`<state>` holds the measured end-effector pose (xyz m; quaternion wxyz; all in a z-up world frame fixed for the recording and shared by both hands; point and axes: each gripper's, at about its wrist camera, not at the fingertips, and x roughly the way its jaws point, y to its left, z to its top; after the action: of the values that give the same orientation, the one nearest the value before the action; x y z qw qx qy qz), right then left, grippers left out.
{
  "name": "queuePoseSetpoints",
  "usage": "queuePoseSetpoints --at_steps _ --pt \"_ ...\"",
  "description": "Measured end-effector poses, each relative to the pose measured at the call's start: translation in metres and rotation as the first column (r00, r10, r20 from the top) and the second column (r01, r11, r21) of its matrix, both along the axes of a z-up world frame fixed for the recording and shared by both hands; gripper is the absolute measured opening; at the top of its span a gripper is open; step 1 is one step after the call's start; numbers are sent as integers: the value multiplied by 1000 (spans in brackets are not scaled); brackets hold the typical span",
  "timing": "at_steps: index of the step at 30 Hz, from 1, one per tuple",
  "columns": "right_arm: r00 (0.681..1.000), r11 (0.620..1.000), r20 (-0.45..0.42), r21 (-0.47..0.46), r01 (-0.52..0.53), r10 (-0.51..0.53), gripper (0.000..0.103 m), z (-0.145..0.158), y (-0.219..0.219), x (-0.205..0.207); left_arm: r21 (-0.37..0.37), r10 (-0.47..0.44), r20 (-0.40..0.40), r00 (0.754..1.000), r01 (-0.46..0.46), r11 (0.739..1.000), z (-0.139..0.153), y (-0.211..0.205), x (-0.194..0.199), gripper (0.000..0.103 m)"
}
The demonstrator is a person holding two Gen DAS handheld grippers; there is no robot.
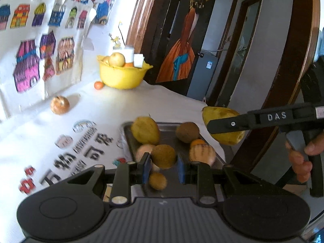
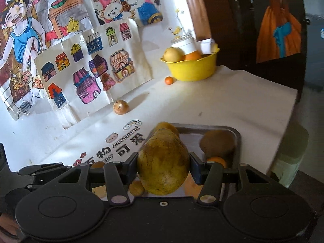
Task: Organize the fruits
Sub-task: 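Carry the small fruit in the left tool over the tray while the right tool carries the pear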
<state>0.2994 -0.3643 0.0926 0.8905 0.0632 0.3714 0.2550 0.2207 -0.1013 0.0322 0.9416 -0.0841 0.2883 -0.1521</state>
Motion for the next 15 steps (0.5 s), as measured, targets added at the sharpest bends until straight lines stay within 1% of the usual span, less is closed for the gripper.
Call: queuePoseSetpoints --at_steps 3,7,12,15 --pt "999 999 -21 37 27 -26 54 -12 -14 -11 -8 6 -24 1000 -6 1000 -10 -8 -3 30" --pt "999 999 7 1 53 -53 54 -24 -23 -26 6 13 -29 1000 -13 1000 -19 -16 -5 30" --pt "996 996 22 28 85 -85 54 -42 -30 -43 9 31 -41 999 -30 999 -32 -22 -11 30" --pt "994 995 44 11 97 -98 54 -52 -28 -52 30 45 -45 998 -44 999 -38 -25 -12 30"
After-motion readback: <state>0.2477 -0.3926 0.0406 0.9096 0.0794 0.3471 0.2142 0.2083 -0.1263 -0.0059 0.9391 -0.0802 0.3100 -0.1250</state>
